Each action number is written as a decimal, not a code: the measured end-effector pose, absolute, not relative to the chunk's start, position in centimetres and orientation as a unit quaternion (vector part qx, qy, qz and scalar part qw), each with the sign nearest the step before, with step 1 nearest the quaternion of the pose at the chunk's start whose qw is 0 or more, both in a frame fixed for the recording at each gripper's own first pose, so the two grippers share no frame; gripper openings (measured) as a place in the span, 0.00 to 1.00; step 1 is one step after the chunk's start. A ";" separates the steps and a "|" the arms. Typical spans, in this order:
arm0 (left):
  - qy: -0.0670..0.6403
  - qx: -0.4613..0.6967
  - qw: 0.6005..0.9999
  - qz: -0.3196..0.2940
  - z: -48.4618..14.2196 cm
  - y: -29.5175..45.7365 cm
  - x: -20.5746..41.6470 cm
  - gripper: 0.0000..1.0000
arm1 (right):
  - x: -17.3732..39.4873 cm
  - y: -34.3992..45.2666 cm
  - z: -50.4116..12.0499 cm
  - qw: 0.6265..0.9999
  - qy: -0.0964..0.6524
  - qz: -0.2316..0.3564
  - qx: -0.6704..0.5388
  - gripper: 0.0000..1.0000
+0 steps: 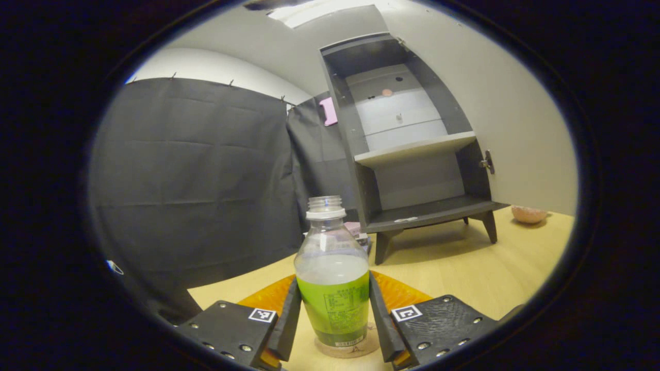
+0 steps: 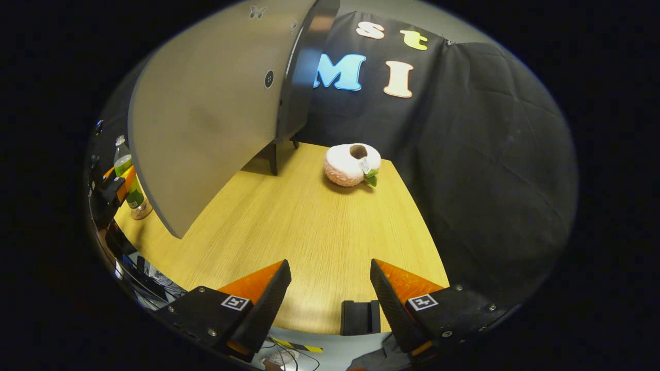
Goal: Open the cabinet door with the right hand, grasp the bottle in the cabinet with the left hand and place it on the coaster, then close the cabinet door with the right hand.
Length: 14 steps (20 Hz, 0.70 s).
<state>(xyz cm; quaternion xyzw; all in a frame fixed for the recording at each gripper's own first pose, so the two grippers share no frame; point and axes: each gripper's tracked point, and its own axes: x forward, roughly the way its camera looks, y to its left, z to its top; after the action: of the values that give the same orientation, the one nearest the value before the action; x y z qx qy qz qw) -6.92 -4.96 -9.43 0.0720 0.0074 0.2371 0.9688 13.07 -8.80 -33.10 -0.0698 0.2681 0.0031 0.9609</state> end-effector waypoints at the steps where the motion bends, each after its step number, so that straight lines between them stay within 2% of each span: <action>1: -0.002 0.072 0.968 0.239 -9.0 -5.0 -7.1 0.66 | 13.0 -8.2 -33.2 0.961 0.270 0.008 -0.068 0.96; 3: -0.003 0.074 0.967 0.244 -9.2 -4.5 -7.0 0.67 | 13.0 -7.1 -33.5 0.959 0.273 0.019 -0.076 0.95; 4: -0.005 0.070 0.967 0.245 -9.1 -4.5 -7.0 0.72 | 12.9 -6.8 -33.4 0.959 0.271 0.025 -0.082 0.96; 8: -0.008 0.047 0.971 0.234 -9.3 -4.9 -6.8 0.75 | 12.8 -6.3 -33.9 0.958 0.274 0.033 -0.083 0.95; 11: -0.019 0.042 0.972 0.229 -8.7 -5.1 -6.9 0.82 | 12.4 -6.4 -34.2 0.956 0.280 0.030 -0.078 0.96; 12: -0.016 0.050 0.972 0.229 -8.7 -5.0 -6.7 0.82 | 12.3 -6.4 -34.1 0.957 0.278 0.027 -0.079 0.96; 13: -0.010 0.058 0.972 0.227 -8.9 -4.8 -6.7 0.74 | 12.1 -6.4 -33.8 0.958 0.274 0.028 -0.085 0.96; 14: -0.010 0.061 0.973 0.224 -8.8 -4.9 -6.8 0.78 | 12.0 -6.2 -33.6 0.958 0.268 0.032 -0.094 0.95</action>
<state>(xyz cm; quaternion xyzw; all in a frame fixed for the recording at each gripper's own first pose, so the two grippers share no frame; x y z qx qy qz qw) -6.76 -4.89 -8.76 0.0607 -0.0098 0.2235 0.9728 12.04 -6.16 -33.64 -0.0942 0.2683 0.0320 0.9582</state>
